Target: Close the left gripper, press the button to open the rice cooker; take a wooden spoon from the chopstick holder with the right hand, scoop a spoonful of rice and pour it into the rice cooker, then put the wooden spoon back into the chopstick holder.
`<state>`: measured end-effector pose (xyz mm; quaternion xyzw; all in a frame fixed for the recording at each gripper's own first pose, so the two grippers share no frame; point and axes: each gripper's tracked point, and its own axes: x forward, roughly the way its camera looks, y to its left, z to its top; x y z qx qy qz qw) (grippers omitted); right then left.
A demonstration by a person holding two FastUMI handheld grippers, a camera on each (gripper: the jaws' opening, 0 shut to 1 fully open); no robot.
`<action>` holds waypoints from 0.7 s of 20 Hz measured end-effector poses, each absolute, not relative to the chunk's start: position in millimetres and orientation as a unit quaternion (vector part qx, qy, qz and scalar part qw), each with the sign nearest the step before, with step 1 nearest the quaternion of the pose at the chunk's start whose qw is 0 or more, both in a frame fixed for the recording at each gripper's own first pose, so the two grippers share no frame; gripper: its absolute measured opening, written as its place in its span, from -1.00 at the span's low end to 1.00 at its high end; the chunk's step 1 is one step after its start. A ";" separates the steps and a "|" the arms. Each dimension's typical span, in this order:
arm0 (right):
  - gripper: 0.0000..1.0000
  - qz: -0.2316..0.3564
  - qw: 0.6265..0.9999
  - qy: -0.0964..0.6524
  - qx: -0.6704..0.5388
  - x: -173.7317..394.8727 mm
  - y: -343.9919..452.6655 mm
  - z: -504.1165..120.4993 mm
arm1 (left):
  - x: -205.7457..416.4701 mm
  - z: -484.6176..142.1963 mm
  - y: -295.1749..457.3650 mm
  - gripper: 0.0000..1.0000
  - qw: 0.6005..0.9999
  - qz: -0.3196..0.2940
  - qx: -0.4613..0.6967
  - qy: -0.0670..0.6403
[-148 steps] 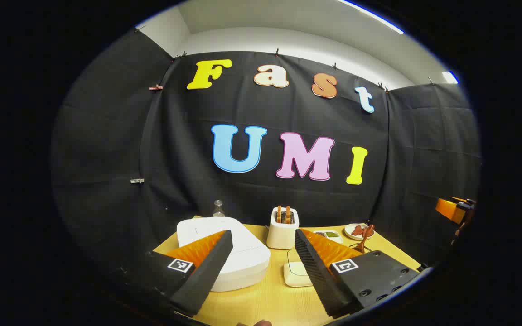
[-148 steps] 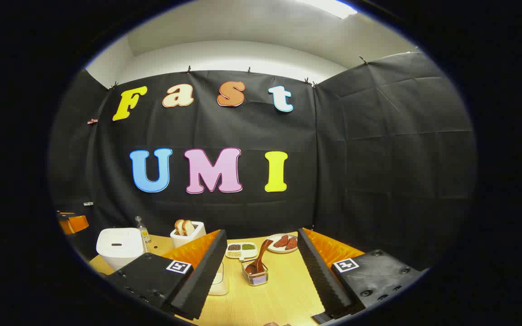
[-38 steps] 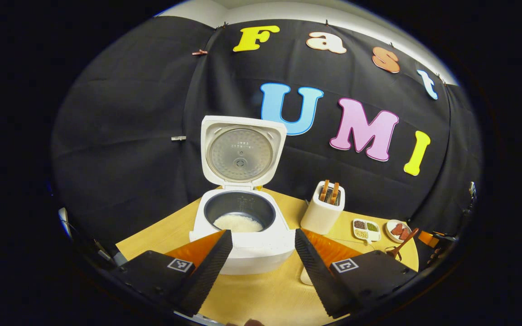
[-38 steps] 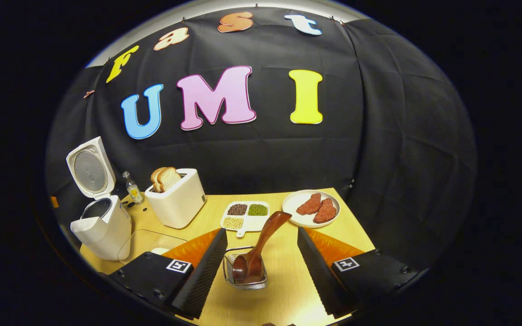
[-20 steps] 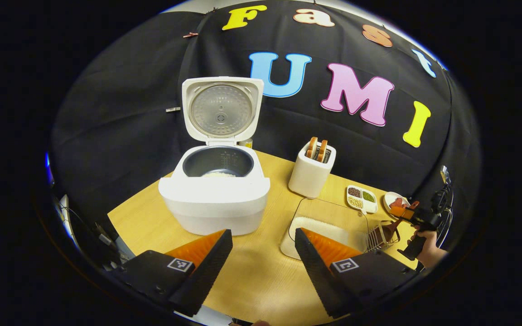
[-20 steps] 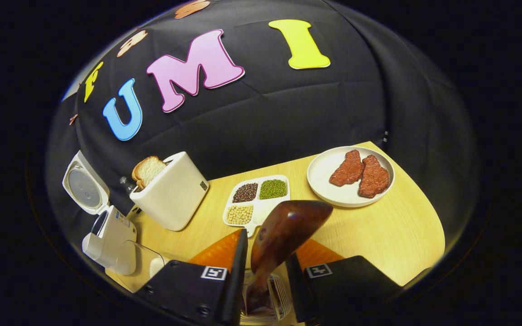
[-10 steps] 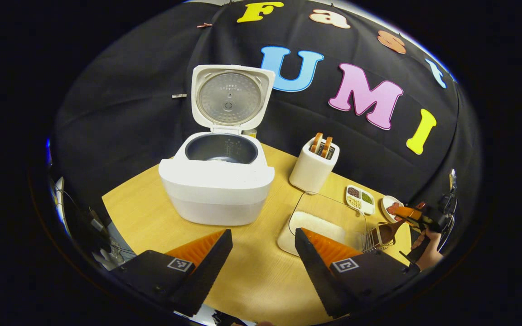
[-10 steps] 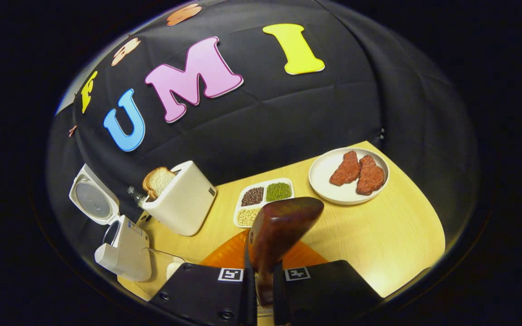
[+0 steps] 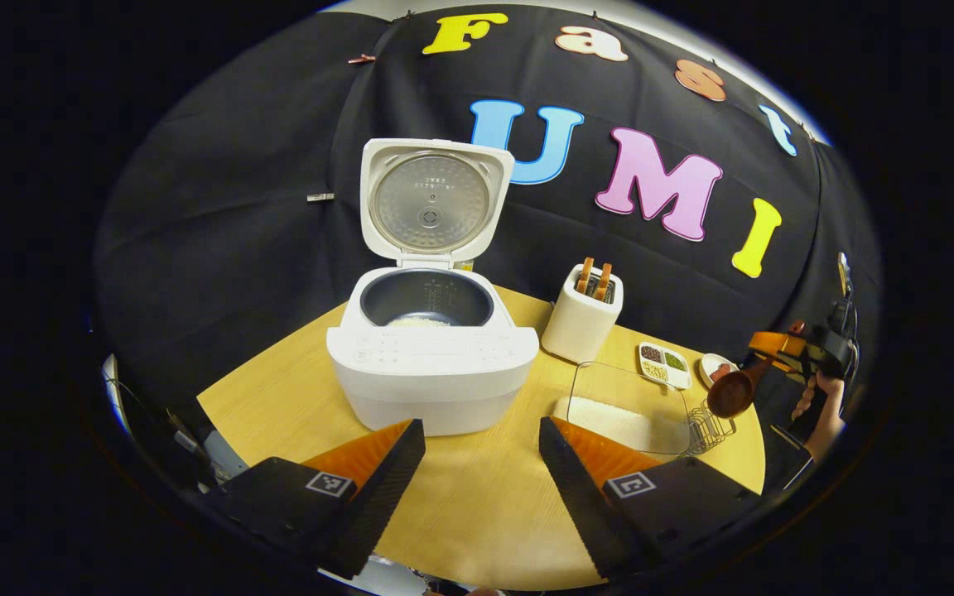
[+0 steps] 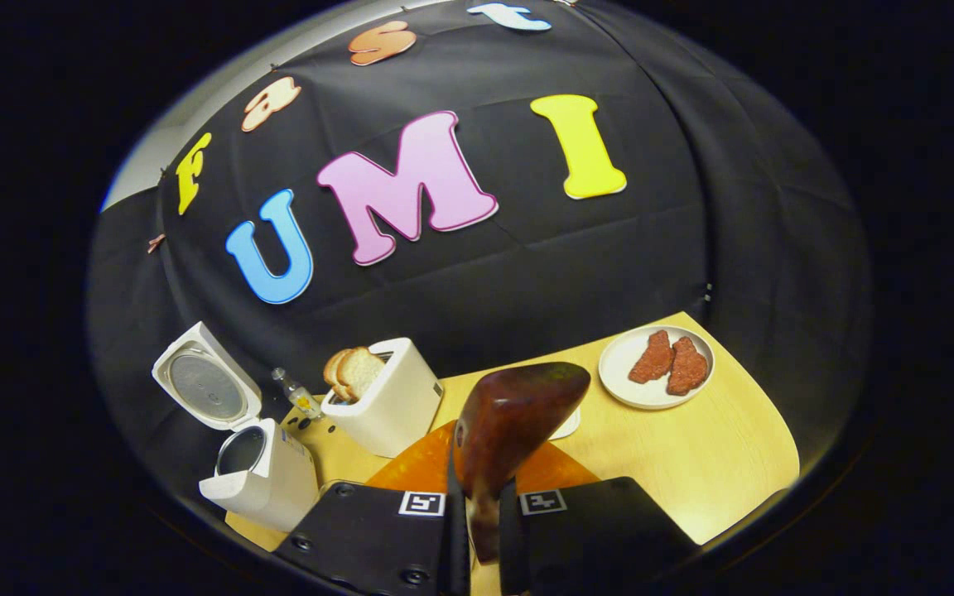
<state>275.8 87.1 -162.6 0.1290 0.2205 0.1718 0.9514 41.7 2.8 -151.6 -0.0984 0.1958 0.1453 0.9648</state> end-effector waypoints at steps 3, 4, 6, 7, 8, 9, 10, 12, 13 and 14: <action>-0.65 0.186 0.954 0.203 0.119 261.6 120.7 -147.4 | 38.6 -150.0 28.8 0.92 0.967 0.140 -0.097 0.189; -0.65 0.188 0.954 0.203 0.114 257.1 129.9 -149.9 | 37.7 -149.8 36.8 0.92 0.968 0.139 -0.096 0.188; -0.64 0.189 0.954 0.207 0.103 249.7 147.2 -159.7 | 34.8 -152.8 46.3 0.92 0.968 0.130 -0.096 0.191; -0.63 0.188 0.955 0.207 0.096 247.1 154.2 -167.1 | 34.4 -157.5 48.5 0.92 0.969 0.125 -0.090 0.195; -0.63 0.185 0.957 0.208 0.087 243.4 159.3 -176.4 | 33.5 -160.6 51.0 0.92 0.969 0.119 -0.083 0.198; -0.63 0.181 0.957 0.211 0.078 240.7 164.2 -187.7 | 33.4 -165.3 53.0 0.92 0.970 0.113 -0.077 0.202; -0.63 0.179 0.958 0.213 0.070 237.2 170.5 -198.4 | 33.0 -170.6 53.3 0.92 0.970 0.105 -0.075 0.206; -0.64 0.171 0.962 0.210 0.048 234.2 177.7 -219.3 | 33.4 -184.0 53.3 0.92 0.969 0.088 -0.075 0.218; -0.64 0.165 0.964 0.205 0.033 233.6 179.3 -229.3 | 33.8 -191.2 55.0 0.92 0.968 0.083 -0.074 0.224; -0.64 0.157 0.967 0.198 0.018 233.2 180.6 -237.1 | 34.1 -197.1 57.8 0.92 0.967 0.079 -0.073 0.230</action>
